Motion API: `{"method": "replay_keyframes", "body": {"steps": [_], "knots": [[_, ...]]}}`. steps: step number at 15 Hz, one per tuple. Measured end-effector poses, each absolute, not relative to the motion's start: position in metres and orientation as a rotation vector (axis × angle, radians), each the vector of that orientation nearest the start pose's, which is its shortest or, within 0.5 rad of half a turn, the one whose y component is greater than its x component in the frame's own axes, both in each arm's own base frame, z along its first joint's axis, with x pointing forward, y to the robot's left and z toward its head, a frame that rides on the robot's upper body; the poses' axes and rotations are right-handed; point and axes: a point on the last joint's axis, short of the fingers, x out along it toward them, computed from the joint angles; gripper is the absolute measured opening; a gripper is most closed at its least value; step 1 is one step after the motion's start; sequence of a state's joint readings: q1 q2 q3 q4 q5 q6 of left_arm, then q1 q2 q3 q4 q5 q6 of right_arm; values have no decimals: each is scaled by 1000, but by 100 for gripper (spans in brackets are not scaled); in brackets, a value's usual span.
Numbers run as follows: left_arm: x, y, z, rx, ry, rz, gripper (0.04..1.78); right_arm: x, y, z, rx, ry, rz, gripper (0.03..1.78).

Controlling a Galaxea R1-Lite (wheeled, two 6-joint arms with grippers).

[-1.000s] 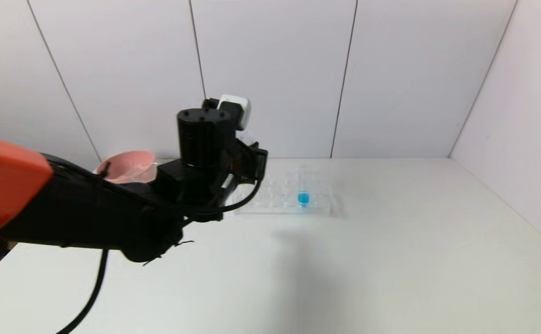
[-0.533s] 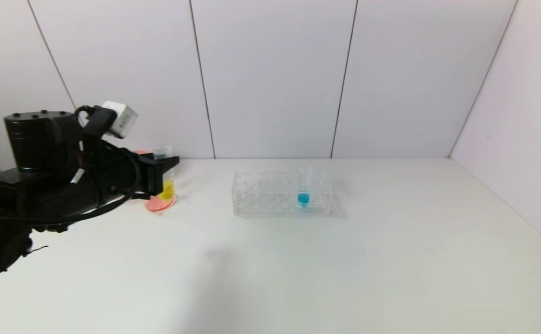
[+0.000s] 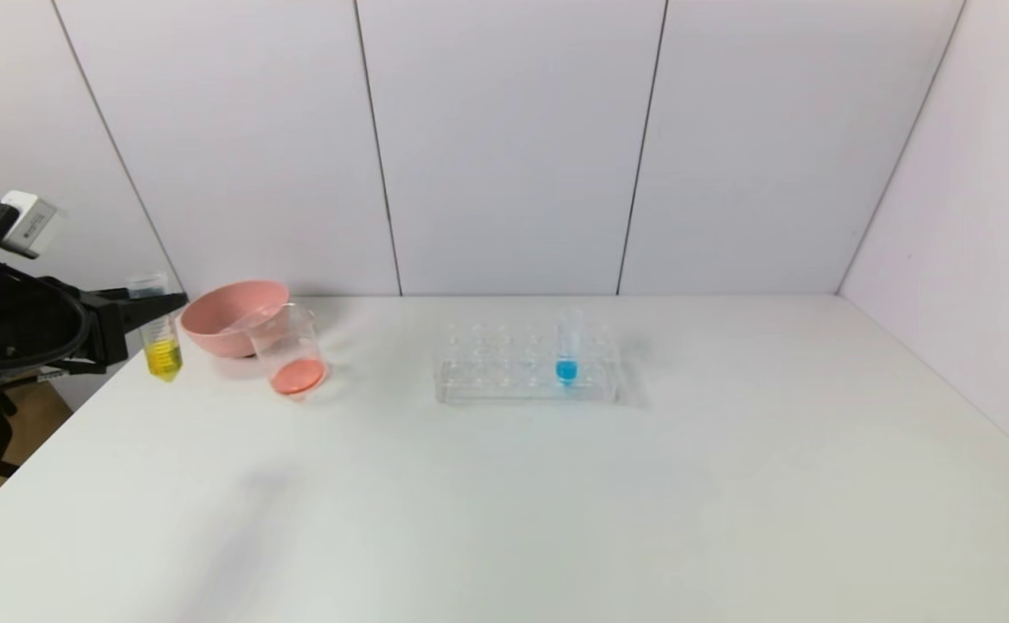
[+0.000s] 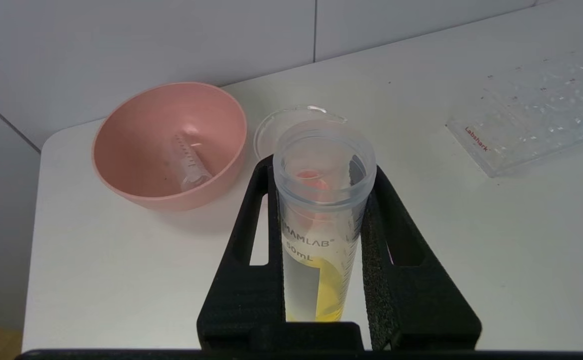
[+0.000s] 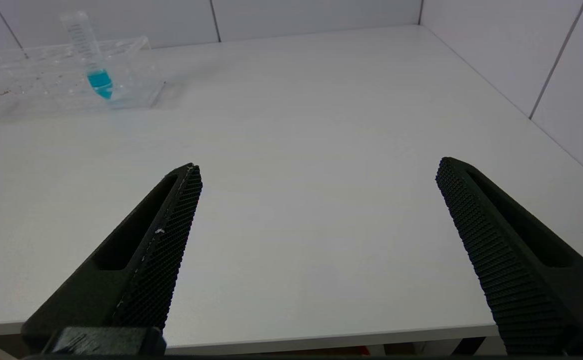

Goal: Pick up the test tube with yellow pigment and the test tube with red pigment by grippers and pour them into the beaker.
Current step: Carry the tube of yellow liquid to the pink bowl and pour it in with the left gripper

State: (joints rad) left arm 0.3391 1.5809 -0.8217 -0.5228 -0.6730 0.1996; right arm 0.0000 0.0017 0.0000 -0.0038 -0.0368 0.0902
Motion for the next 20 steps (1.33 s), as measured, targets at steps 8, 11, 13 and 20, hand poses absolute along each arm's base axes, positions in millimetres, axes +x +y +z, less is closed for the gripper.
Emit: {"method": "replay_keyframes", "body": {"steps": [8, 11, 13, 20], "knots": [[320, 108, 231, 226, 368, -398, 45, -23, -1, 76, 90, -4, -37, 171], [341, 102, 235, 292, 457, -415, 45, -23, -1, 76, 90, -4, -37, 171], [351, 96, 239, 348, 515, -418, 45, -23, -1, 76, 90, -4, -36, 171], [371, 66, 262, 559, 677, -432, 45, -23, -1, 76, 90, -4, -37, 171]]}}
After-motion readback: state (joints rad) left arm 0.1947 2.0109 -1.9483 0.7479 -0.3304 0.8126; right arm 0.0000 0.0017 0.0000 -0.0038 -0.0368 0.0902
